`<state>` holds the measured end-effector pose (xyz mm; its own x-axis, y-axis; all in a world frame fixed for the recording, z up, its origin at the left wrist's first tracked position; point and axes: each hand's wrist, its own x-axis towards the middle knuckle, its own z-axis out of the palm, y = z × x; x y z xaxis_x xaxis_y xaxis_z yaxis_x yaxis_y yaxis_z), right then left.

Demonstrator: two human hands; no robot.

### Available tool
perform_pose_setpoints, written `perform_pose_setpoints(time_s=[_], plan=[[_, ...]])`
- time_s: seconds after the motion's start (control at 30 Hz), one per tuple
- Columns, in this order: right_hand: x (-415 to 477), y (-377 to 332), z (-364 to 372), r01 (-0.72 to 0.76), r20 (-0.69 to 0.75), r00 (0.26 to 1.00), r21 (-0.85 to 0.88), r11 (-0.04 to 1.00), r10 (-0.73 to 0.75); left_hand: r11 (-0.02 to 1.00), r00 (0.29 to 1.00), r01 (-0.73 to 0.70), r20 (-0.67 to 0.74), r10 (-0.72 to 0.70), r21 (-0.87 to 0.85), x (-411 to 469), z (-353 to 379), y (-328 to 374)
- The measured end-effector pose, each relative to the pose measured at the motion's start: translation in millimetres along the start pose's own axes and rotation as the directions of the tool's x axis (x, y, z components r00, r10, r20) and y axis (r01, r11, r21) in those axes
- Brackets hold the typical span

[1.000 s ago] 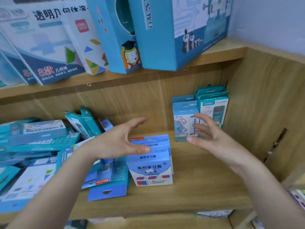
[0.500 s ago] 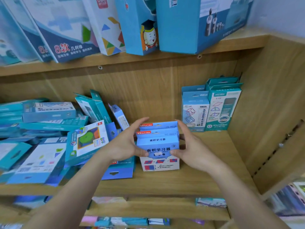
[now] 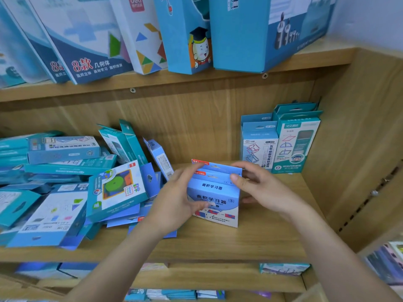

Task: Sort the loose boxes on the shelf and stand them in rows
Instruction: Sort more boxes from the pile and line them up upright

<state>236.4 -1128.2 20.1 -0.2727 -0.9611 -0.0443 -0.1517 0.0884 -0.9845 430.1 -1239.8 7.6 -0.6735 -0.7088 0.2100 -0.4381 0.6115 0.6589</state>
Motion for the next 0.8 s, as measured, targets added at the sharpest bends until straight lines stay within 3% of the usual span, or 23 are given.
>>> perform_pose_setpoints(time_s=[0.17, 0.33, 0.43, 0.53, 0.63, 0.8], plan=[[10, -1, 3, 0.042, -0.072, 0.996, -0.038, 0.998, -0.045, 0.989, 0.997, -0.042, -0.057, 0.051, 0.143, 2, -4, 3], [22, -8, -3, 0.156, -0.033, 0.985, -0.226, 0.962, -0.167, 0.983, 0.985, -0.093, 0.159, 0.067, 0.158, 22, -15, 16], [27, -16, -9, 0.076, 0.035, 0.997, -0.158, 0.985, -0.071, 0.970, 0.970, -0.100, 0.237, 0.046, 0.222, 35, -18, 17], [29, -17, -13, 0.018, 0.047, 0.999, -0.185, 0.983, -0.009, 0.889, 0.951, -0.188, 0.303, 0.060, 0.417, 43, -20, 22], [27, -12, -21, 0.042, -0.040, 0.998, -0.223, 0.974, -0.052, 0.787, 0.944, -0.257, 0.321, 0.079, 0.561, 48, -21, 31], [25, -8, -45, 0.075, -0.329, 0.927, -0.304, 0.950, -0.178, 0.783, 0.981, -0.169, 0.180, 0.074, 0.599, 83, -39, 39]])
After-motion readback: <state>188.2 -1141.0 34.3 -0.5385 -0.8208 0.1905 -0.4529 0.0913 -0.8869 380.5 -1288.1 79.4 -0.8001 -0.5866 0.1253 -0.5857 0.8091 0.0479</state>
